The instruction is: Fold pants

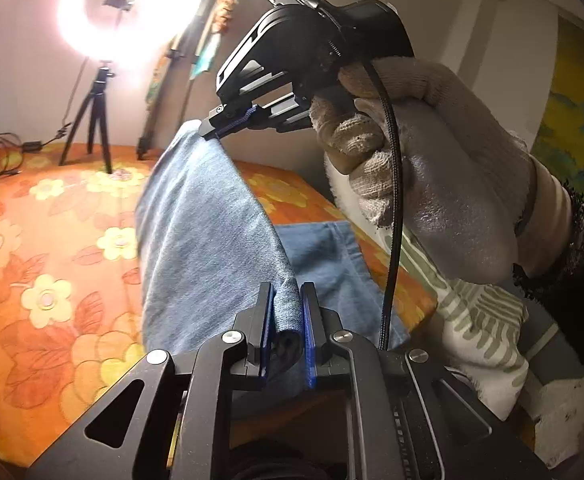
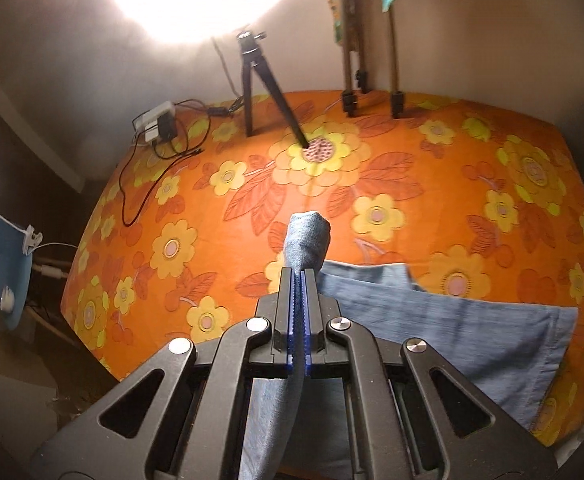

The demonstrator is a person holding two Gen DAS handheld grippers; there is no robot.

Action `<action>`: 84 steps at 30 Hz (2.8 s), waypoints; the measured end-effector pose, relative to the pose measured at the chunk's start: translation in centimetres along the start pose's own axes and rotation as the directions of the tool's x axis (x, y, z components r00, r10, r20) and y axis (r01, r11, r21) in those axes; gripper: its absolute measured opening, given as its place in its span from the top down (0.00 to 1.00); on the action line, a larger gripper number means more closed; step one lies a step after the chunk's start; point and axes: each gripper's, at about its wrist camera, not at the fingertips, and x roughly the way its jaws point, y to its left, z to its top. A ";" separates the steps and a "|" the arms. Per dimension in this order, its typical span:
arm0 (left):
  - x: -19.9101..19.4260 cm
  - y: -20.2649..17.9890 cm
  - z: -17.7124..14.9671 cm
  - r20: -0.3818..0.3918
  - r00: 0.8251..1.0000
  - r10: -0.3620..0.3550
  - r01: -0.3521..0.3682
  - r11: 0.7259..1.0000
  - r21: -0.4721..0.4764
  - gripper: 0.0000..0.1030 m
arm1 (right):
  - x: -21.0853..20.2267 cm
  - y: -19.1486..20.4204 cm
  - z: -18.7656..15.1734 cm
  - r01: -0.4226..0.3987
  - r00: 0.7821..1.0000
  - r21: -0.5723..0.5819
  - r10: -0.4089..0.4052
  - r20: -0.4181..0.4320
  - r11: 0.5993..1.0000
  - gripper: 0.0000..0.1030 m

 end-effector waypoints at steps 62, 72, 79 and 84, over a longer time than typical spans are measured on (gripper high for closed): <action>17.1 -14.4 -2.7 -0.348 0.928 -0.132 0.211 0.957 0.199 0.89 | 0.1 -27.3 -9.6 0.157 0.988 0.309 -0.152 -0.040 0.938 0.98; 17.2 -14.9 -2.6 -0.371 0.921 -0.119 0.203 0.959 0.197 0.89 | 0.1 -27.2 -9.9 0.170 0.985 0.323 -0.169 -0.034 0.931 0.98; 16.4 -15.5 -2.6 -0.377 0.921 -0.100 0.190 0.960 0.208 0.84 | -2.2 -27.3 -9.9 0.184 0.981 0.333 -0.195 0.000 0.925 0.92; 15.5 -15.9 -2.3 -0.360 0.929 -0.083 0.175 0.957 0.232 0.84 | -4.2 -27.1 -10.1 0.191 0.976 0.335 -0.213 0.032 0.923 0.85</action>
